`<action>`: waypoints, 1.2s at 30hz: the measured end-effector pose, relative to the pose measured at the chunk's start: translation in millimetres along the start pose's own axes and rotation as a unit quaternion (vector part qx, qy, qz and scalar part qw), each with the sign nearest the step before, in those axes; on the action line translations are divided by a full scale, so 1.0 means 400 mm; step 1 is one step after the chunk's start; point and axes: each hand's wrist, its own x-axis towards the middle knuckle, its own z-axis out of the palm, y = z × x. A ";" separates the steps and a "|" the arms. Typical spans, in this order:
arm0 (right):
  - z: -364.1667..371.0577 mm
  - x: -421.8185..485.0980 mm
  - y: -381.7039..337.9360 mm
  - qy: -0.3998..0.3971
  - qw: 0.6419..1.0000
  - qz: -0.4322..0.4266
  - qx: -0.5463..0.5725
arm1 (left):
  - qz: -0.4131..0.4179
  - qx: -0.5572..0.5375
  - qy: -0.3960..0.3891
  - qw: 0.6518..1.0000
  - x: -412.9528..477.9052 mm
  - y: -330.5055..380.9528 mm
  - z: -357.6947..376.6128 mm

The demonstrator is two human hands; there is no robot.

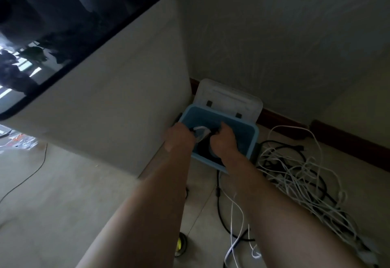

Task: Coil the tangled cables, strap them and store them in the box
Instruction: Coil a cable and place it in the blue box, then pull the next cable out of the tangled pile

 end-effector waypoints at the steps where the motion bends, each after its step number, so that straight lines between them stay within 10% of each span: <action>1: -0.007 -0.005 0.000 0.001 1.000 -0.004 0.001 | 0.005 0.015 -0.009 1.000 -0.009 0.001 -0.004; 16: -0.264 -0.256 0.017 0.064 0.997 0.026 0.042 | 0.051 0.019 0.007 0.999 -0.402 0.109 -0.030; 36: -0.565 -0.408 0.444 0.050 0.990 0.104 -0.080 | 0.227 0.007 -0.211 0.951 -0.582 0.271 0.291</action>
